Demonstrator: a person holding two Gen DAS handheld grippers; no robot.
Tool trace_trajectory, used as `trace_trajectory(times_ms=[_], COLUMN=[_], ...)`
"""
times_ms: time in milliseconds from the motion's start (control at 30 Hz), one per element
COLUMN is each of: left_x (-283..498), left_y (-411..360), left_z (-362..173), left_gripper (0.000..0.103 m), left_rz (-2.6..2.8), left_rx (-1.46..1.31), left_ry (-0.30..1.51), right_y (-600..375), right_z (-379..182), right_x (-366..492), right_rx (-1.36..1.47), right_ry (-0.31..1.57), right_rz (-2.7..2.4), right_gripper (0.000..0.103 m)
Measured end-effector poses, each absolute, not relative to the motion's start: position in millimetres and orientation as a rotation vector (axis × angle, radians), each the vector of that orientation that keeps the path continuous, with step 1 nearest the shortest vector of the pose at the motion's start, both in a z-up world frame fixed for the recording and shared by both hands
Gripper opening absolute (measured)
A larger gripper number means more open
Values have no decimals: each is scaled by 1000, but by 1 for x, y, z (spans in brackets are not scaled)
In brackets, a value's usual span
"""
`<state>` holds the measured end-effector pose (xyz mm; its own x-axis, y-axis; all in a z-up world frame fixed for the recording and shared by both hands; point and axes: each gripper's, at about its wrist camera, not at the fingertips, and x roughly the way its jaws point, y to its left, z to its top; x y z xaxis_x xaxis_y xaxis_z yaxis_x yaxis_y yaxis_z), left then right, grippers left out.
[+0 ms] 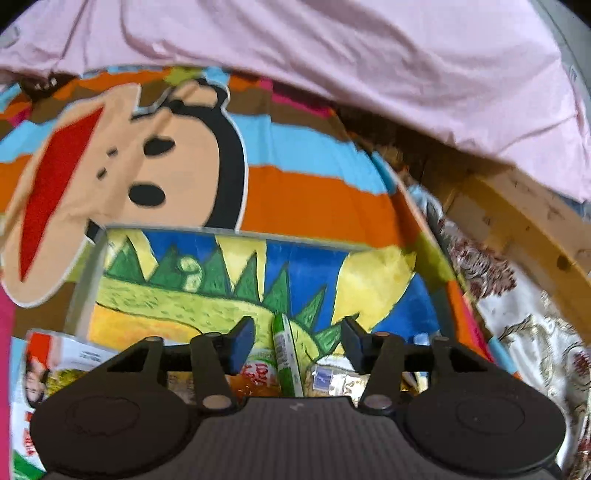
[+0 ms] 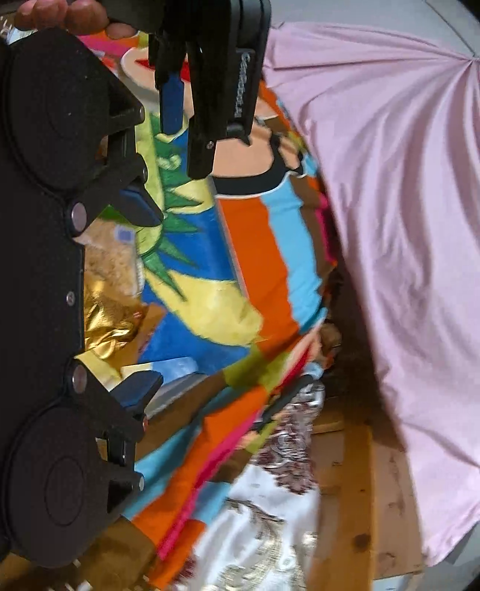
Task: Organize snacks
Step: 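Raise both open tools up out of the tray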
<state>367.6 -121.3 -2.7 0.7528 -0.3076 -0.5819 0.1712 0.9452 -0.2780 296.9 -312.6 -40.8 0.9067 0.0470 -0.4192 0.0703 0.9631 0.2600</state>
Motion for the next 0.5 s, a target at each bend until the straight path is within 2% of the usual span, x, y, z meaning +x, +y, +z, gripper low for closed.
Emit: trace_trajectory(times_ms=[133,200,300,500], left_x=[341,326,301,248], left_y=[-111,-107,-98,-72], left_z=[24,37,55,80], left_gripper=[75,87,96,101], left_rz=[-240,-226,-225,-226], left_rx=[-197,-188,-188,-298], left_ry=[576,523,463,372], right_y=[-315,-316,-315,-310], right_z=[-14,2,25,59], right_x=[281,269,249,195], right_rx=[279,283,261,229], right_ry=[386,354,302,205], right_rz=[-5,2,15,29], right_gripper=[94,97,101,102])
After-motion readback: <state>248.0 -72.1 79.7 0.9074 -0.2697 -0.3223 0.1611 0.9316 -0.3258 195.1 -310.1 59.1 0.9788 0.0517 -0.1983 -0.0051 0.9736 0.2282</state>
